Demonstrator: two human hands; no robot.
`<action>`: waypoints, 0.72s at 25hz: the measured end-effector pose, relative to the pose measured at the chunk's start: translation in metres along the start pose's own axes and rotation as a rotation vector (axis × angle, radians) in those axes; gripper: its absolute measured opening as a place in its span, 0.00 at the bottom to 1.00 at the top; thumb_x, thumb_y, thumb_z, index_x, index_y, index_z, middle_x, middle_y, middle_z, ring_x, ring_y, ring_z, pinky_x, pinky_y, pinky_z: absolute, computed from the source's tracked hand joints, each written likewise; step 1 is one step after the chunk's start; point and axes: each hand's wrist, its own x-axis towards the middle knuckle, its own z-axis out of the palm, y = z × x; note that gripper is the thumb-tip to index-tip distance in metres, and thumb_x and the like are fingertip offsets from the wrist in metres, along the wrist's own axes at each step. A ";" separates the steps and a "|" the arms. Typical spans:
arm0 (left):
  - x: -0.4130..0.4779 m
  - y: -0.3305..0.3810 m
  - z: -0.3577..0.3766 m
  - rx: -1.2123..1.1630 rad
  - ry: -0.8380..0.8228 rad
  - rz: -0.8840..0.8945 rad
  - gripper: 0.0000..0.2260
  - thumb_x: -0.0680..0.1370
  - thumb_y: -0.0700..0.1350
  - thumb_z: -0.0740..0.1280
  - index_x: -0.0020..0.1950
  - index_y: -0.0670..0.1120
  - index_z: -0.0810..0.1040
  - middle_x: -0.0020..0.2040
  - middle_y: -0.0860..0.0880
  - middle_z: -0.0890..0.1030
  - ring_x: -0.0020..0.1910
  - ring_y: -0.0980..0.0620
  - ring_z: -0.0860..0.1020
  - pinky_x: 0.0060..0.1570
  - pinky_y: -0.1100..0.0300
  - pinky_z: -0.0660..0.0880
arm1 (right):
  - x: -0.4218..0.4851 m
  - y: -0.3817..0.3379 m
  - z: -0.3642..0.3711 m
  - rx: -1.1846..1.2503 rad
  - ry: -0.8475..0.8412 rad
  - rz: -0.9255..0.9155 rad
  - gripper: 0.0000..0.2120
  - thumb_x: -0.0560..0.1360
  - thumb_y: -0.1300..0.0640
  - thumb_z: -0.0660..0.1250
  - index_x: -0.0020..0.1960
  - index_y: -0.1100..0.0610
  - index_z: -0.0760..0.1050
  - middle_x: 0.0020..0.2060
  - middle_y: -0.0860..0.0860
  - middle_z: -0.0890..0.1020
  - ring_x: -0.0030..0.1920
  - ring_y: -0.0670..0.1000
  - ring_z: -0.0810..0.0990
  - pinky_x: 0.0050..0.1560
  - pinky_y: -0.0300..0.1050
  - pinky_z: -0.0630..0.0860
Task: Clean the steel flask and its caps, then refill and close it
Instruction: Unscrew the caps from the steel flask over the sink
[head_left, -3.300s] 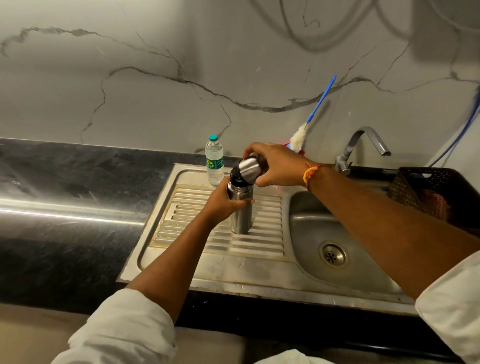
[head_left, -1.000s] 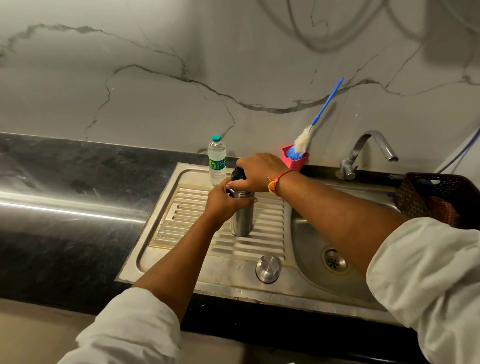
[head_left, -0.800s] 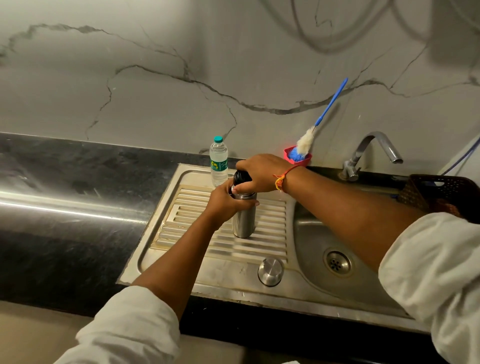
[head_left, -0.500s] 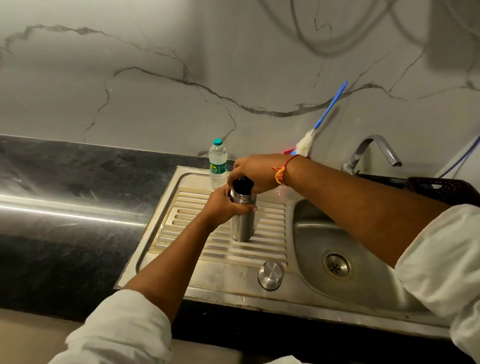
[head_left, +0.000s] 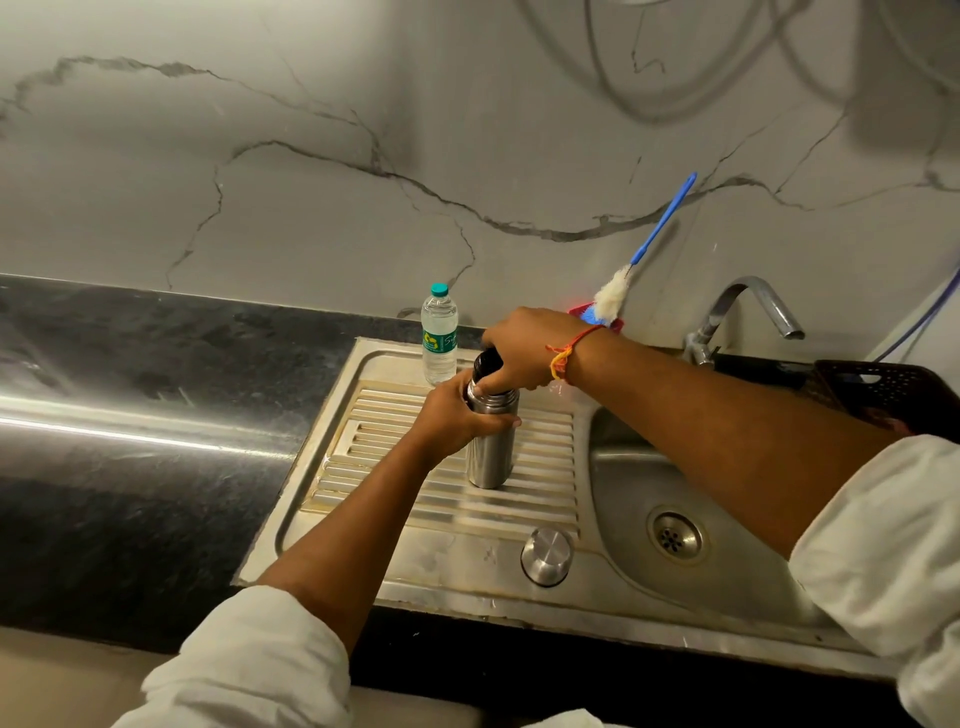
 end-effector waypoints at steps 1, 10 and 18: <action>0.001 -0.001 0.000 0.002 -0.001 0.003 0.28 0.67 0.42 0.83 0.64 0.49 0.77 0.54 0.52 0.84 0.54 0.54 0.82 0.50 0.63 0.77 | -0.001 0.000 -0.003 0.025 -0.017 -0.045 0.24 0.74 0.40 0.67 0.64 0.53 0.75 0.50 0.52 0.82 0.46 0.51 0.80 0.48 0.45 0.80; 0.001 0.001 0.000 0.028 -0.027 0.000 0.28 0.68 0.44 0.82 0.64 0.51 0.76 0.54 0.53 0.82 0.53 0.54 0.81 0.48 0.64 0.77 | -0.014 0.009 -0.013 0.237 -0.012 -0.206 0.21 0.71 0.58 0.75 0.62 0.50 0.76 0.57 0.51 0.75 0.55 0.51 0.73 0.52 0.40 0.74; -0.005 0.005 0.001 -0.008 -0.032 0.001 0.35 0.67 0.46 0.82 0.70 0.48 0.71 0.57 0.55 0.80 0.54 0.58 0.78 0.50 0.65 0.75 | -0.044 0.024 -0.012 0.554 0.219 -0.116 0.19 0.71 0.59 0.75 0.58 0.50 0.73 0.53 0.46 0.76 0.54 0.48 0.76 0.50 0.35 0.73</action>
